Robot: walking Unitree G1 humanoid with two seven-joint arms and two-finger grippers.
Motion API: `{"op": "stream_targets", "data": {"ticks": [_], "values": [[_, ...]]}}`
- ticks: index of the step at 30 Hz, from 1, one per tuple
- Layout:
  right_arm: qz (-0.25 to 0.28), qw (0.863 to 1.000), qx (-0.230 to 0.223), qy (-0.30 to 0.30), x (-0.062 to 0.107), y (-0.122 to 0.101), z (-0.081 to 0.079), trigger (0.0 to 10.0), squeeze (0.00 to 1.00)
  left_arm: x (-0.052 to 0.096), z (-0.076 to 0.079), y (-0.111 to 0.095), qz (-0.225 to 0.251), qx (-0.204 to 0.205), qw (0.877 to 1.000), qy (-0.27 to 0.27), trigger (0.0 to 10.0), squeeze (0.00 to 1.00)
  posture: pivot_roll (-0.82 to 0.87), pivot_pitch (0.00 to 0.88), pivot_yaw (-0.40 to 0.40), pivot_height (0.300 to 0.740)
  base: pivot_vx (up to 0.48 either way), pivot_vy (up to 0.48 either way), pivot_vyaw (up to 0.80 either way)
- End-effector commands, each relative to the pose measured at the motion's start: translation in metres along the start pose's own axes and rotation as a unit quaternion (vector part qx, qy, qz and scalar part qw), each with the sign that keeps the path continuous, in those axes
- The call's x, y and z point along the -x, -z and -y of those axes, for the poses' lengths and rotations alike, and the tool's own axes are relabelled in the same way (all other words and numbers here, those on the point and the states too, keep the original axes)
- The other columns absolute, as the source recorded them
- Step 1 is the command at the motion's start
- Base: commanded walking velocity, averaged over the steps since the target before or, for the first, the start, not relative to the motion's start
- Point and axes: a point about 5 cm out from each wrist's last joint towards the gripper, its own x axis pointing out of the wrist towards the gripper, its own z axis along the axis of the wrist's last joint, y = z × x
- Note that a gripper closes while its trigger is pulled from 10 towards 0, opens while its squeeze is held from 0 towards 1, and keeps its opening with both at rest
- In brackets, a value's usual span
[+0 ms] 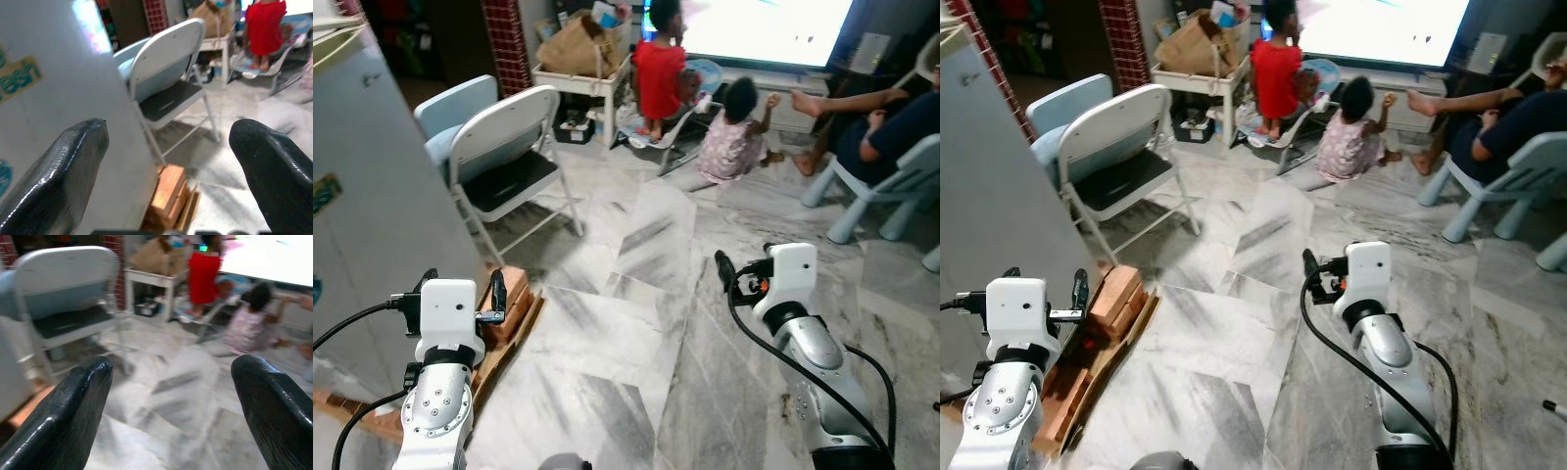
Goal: Restocking fridge
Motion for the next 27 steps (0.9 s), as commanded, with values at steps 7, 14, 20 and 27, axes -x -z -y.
{"op": "stream_targets", "data": {"ticks": [7,14,20,27], "values": [[0.015,1.0,0.02,-0.013,-0.007,-0.007,0.004,10.0,0.0,0.0,0.005,-0.006,0.009,0.015,1.0,0.006,10.0,0.0,0.03,0.0,-0.016,0.74,0.0,0.48,0.31],[0.006,1.0,0.008,-0.019,-0.009,-0.004,0.003,10.0,0.0,-0.001,0.009,-0.011,0.02,0.034,0.999,0.005,10.0,0.0,0.04,0.0,-0.027,0.74,0.0,0.48,0.71],[-0.001,1.0,0.002,-0.011,-0.014,-0.001,0.006,10.0,0.0,-0.001,0.014,-0.011,0.019,0.034,0.999,0.021,10.0,0.0,0.04,0.0,-0.025,0.74,0.0,0.48,0.48],[-0.008,1.0,0.012,0.004,-0.014,0.002,0.009,10.0,0.0,0.003,0.016,-0.01,0.012,0.038,0.999,0.023,10.0,0.0,0.04,0.0,-0.026,0.74,0.0,0.48,0.0]]}}
